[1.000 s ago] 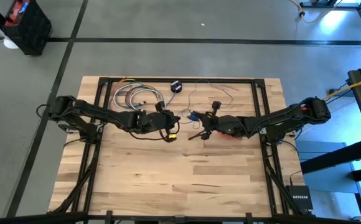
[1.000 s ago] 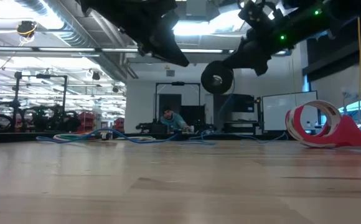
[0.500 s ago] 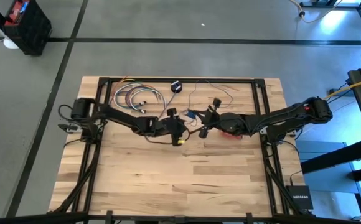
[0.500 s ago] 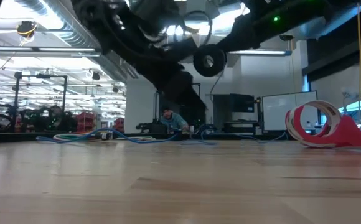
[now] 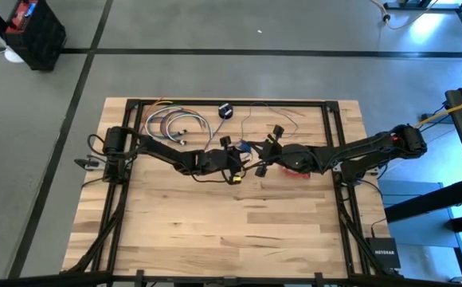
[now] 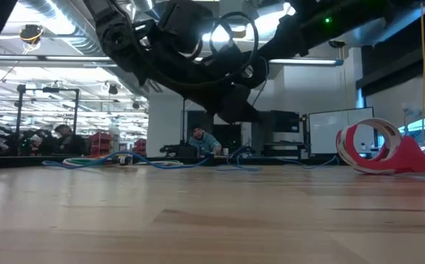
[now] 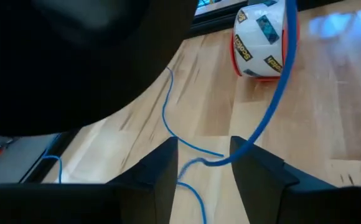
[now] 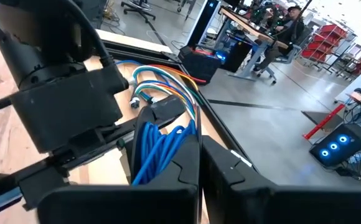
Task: Coil cords
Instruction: Coil the blue wire onto the spool
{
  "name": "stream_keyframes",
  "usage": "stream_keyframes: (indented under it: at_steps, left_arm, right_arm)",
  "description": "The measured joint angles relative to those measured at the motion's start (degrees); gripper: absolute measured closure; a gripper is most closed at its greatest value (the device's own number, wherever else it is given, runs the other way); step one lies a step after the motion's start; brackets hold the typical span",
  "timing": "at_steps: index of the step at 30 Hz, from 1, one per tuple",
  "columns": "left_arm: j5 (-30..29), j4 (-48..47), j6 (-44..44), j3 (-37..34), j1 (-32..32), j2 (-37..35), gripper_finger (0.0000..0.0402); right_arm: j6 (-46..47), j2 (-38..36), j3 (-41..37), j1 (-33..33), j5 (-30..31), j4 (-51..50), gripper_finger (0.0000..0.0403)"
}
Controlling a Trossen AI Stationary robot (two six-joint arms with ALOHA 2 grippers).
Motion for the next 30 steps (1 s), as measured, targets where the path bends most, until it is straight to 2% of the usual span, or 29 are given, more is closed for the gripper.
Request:
stream_keyframes:
  at_steps: [3,7,9,15,20,26,30]
  left_arm:
    - [0.0,0.2,0.3,0.0,0.0,0.0,0.0284]
    - [0.0,-0.2,0.5,0.0,0.1,0.0,0.0364]
    - [-0.3,-1.0,0.7,0.0,0.2,0.0,0.0391]
    - [-9.4,-4.1,0.4,-0.1,0.7,-0.3,0.0390]
    - [-9.1,-3.2,0.2,-0.1,0.5,-0.4,0.0397]
    - [-4.6,-0.6,2.5,-0.1,-0.9,-0.5,0.0400]
    - [-4.6,-5.1,4.8,-0.1,-2.0,-1.1,0.0389]
  right_arm:
    - [0.3,0.0,0.0,0.0,-0.1,0.0,0.0397]
    - [0.4,0.0,0.0,0.0,-0.4,0.0,0.0397]
    - [0.4,0.0,0.0,0.2,-0.8,0.0,0.0397]
    - [-0.4,0.0,0.0,2.7,-0.6,2.4,0.0397]
    - [-1.6,-0.1,0.0,3.8,-0.1,6.4,0.0397]
    - [-1.4,0.0,0.0,3.8,-1.2,6.3,0.0397]
    - [-1.5,0.0,0.0,3.8,-1.4,6.0,0.0397]
